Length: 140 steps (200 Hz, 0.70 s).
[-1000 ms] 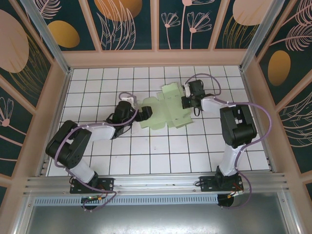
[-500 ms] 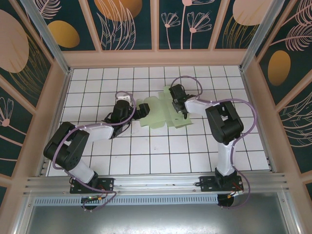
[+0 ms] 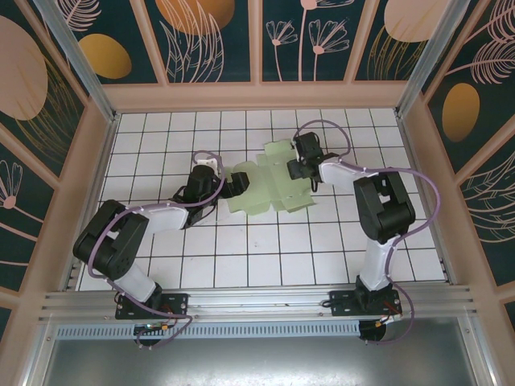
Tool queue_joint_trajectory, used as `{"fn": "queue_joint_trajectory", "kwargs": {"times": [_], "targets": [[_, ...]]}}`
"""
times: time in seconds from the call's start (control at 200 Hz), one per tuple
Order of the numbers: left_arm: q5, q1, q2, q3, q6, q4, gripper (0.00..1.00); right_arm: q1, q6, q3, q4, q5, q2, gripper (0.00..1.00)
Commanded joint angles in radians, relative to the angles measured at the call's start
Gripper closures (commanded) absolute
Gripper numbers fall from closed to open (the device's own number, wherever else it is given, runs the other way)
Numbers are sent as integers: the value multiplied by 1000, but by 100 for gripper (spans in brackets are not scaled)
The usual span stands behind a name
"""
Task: Fold the paper box
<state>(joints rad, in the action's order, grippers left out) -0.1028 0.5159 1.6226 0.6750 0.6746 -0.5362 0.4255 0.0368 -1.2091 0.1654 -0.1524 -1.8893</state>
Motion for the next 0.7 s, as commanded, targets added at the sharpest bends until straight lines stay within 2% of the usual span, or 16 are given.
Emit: {"fn": "queue_joint_trajectory", "kwargs": {"times": [0.0,0.11,0.26,0.42,0.48,0.571,0.696], "targets": [[-31,-1,15,18,-7,-36,1,-7,-117,20,21,91,64,18],[-31,-1,21,20,-12,-37,1,-6,-208,53,70,85,102,12],[-44,-1,37,24,-8,-45,1,-18,-296,133,97,102,133,12],[-43,-1,46,33,-19,-39,1,-45,-319,215,68,132,164,13],[-37,-1,54,35,-24,-36,1,-56,-318,247,44,190,182,14],[-37,-1,68,35,-22,-39,1,-81,-308,289,14,260,205,26],[-46,-1,84,29,-5,-59,1,-101,-273,319,-12,313,236,52]]}}
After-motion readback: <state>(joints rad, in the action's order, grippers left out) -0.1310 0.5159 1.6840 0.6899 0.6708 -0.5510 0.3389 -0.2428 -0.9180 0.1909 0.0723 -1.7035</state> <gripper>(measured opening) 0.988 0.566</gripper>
